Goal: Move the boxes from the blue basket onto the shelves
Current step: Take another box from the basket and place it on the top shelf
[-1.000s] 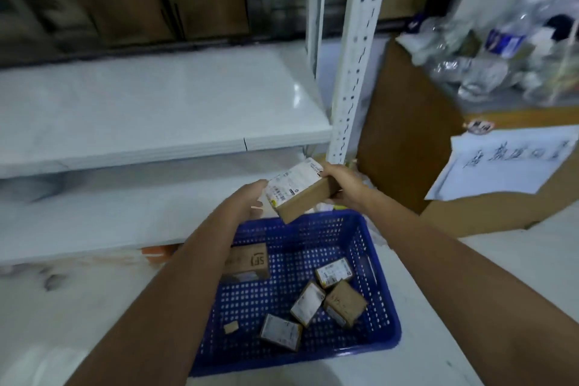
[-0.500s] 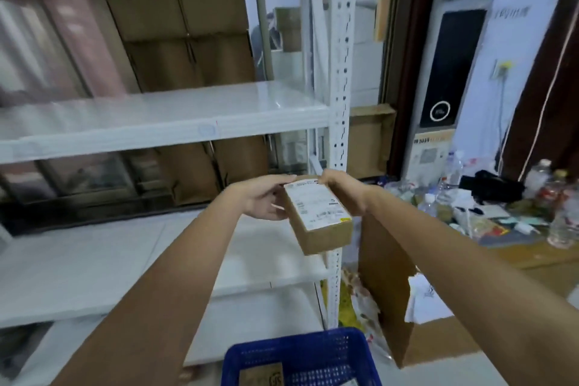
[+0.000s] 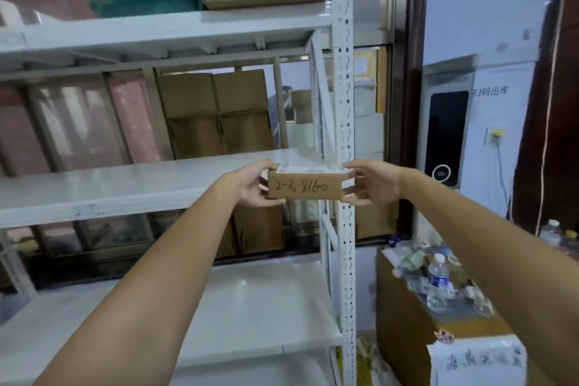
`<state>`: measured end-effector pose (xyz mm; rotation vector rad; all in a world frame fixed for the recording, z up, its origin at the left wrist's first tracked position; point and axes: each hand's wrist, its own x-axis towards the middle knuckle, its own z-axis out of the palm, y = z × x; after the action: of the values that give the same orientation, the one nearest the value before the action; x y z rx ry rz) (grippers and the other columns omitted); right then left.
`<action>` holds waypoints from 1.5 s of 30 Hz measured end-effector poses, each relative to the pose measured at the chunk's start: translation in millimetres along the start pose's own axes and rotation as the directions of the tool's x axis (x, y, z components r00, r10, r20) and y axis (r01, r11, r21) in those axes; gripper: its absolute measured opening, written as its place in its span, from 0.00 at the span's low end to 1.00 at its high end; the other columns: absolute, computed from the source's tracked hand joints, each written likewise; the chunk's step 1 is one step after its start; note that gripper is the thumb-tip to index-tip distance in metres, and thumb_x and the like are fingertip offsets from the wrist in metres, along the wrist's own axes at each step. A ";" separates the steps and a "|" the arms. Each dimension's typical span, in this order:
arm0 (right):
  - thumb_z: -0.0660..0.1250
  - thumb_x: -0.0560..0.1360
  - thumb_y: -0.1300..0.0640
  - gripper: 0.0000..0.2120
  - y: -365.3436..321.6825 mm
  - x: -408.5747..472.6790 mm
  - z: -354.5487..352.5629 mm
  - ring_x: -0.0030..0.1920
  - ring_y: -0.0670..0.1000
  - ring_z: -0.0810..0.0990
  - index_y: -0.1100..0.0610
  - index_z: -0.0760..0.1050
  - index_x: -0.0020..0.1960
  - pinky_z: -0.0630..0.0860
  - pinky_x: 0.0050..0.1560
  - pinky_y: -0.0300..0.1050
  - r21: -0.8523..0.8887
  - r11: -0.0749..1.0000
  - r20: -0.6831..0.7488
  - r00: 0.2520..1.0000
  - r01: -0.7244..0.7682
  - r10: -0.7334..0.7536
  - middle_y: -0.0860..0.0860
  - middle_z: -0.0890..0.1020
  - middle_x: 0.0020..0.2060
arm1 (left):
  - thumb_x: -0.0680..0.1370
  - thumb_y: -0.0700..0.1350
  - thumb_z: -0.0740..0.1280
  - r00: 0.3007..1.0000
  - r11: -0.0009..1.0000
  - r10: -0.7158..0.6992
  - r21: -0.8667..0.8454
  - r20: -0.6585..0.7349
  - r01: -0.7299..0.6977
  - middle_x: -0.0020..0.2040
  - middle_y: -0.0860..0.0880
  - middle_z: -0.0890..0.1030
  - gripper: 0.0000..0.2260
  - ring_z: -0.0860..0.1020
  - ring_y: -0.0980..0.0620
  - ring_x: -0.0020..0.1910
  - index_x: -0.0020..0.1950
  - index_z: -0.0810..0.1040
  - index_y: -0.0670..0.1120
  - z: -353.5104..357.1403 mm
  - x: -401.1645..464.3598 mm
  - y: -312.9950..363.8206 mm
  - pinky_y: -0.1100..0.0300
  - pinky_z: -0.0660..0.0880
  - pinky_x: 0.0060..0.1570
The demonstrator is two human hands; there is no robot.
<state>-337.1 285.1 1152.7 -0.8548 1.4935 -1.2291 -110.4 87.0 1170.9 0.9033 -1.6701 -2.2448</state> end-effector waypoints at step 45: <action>0.72 0.72 0.45 0.23 -199.7 154.1 531.3 0.52 0.54 0.79 0.55 0.72 0.62 0.83 0.49 0.51 -0.134 0.812 -0.256 0.771 0.569 -0.583 0.55 0.77 0.57 | 0.78 0.51 0.66 0.585 0.735 0.673 0.323 -0.453 -0.596 0.59 0.41 0.79 0.14 0.78 0.43 0.56 0.60 0.74 0.47 -399.7 -273.5 119.2 0.48 0.78 0.59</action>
<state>119.0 -53.2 1305.4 -1.2751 1.5408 -1.8413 314.5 -136.1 1306.8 0.7029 -1.5344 -1.2415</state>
